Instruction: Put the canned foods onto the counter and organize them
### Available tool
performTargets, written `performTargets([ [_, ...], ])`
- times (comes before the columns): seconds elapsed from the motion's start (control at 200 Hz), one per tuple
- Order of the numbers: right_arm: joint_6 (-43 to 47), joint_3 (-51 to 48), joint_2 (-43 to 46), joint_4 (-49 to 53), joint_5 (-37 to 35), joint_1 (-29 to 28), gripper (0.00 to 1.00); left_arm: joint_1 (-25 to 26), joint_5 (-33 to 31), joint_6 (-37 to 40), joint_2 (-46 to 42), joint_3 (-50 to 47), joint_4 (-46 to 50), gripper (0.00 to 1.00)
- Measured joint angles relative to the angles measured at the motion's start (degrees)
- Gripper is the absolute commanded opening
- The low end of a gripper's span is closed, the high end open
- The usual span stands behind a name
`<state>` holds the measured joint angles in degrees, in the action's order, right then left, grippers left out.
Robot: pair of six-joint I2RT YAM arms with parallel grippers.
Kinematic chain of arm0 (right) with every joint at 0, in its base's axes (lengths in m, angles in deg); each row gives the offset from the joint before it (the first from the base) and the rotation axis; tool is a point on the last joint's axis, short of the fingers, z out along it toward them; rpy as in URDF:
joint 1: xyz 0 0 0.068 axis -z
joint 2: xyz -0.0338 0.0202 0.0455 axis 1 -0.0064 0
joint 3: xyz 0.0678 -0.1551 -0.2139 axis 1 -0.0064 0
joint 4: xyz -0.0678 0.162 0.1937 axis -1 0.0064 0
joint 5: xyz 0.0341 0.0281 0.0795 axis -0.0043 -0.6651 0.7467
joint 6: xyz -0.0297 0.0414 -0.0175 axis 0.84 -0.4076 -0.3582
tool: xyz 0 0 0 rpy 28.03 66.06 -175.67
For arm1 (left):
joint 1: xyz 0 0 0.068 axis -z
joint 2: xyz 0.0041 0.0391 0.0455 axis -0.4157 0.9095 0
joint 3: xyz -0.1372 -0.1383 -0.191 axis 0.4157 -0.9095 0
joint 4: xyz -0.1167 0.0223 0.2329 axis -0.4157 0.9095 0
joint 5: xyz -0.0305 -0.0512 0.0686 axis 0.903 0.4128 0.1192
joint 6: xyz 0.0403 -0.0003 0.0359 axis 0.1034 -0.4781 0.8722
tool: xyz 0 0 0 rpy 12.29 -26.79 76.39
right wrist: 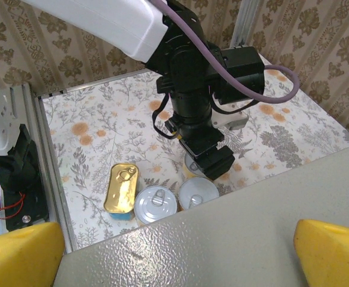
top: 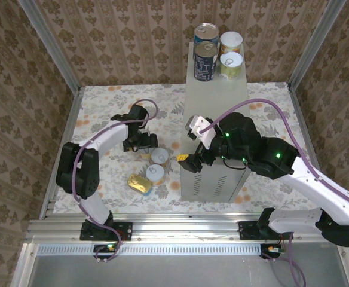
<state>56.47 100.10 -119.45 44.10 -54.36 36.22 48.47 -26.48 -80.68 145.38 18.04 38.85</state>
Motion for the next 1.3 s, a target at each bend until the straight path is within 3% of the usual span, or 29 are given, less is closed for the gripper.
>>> performTargets([
  [0.355,1.1,-0.6,0.2,-1.2,0.0,0.0,1.00,0.0,0.7,-0.3,0.3,0.0,-1.7,0.94],
  [0.545,1.5,-0.7,0.2,-1.5,0.0,0.0,1.00,0.0,1.1,-0.2,0.2,0.0,-2.1,1.00],
  [1.15,1.6,-1.2,-0.3,-3.0,0.0,0.0,1.00,0.5,2.9,-0.3,0.5,0.0,-5.1,1.00],
  [1.3,1.6,-1.2,-0.3,-3.2,0.0,0.0,1.00,0.8,2.5,-0.2,2.5,0.0,-4.6,0.95],
])
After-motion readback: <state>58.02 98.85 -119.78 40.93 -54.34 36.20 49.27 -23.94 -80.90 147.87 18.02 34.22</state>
